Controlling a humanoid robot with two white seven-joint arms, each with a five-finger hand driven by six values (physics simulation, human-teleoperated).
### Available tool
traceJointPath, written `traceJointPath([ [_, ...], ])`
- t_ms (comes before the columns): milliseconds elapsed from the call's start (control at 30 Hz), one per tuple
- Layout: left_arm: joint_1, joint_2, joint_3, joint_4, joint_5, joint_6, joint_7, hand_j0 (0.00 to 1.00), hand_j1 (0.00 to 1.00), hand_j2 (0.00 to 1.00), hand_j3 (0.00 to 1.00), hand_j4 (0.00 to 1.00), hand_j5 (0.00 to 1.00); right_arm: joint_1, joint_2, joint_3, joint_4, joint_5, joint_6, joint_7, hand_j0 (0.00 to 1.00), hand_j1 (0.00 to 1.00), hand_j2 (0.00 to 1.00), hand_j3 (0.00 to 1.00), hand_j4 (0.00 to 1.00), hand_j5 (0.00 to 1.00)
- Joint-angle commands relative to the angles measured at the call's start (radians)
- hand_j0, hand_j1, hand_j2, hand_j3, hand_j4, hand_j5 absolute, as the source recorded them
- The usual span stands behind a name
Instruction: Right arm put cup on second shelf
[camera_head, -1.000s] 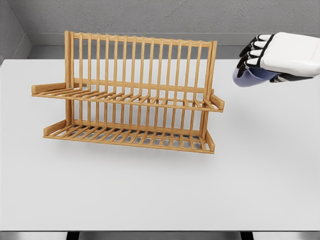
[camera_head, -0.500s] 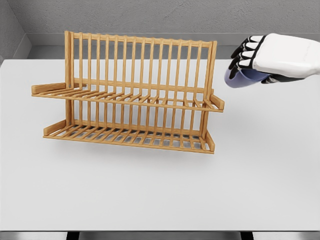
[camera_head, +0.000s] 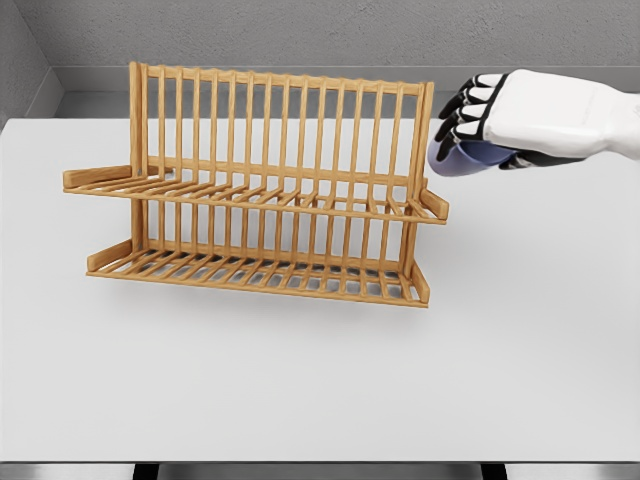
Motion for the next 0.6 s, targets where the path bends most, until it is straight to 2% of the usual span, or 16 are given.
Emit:
traceJointPath([
  [0,0.0,0.0,0.0,0.0,0.0,0.0,0.0,1.0,1.0,1.0,1.0,1.0,1.0,0.0,0.002,0.012,0.0,-0.005,0.003,-0.001,0.63,0.63,0.63,0.63,0.63,0.63],
  [233,0.0,0.0,0.0,0.0,0.0,0.0,0.0,1.0,1.0,1.0,1.0,1.0,1.0,-0.02,0.022,0.063,0.0,-0.005,0.003,-0.001,0.63,0.63,0.63,0.63,0.63,0.63],
  [400,0.0,0.0,0.0,0.0,0.0,0.0,0.0,1.0,1.0,1.0,1.0,1.0,1.0,-0.069,0.05,0.112,0.0,-0.005,0.003,-0.001,0.63,0.63,0.63,0.63,0.63,0.63],
  [567,0.0,0.0,0.001,0.0,0.0,0.0,0.0,1.0,1.0,1.0,1.0,1.0,1.0,-0.071,0.048,0.134,0.0,-0.006,0.003,-0.001,0.63,0.63,0.63,0.63,0.63,0.63],
])
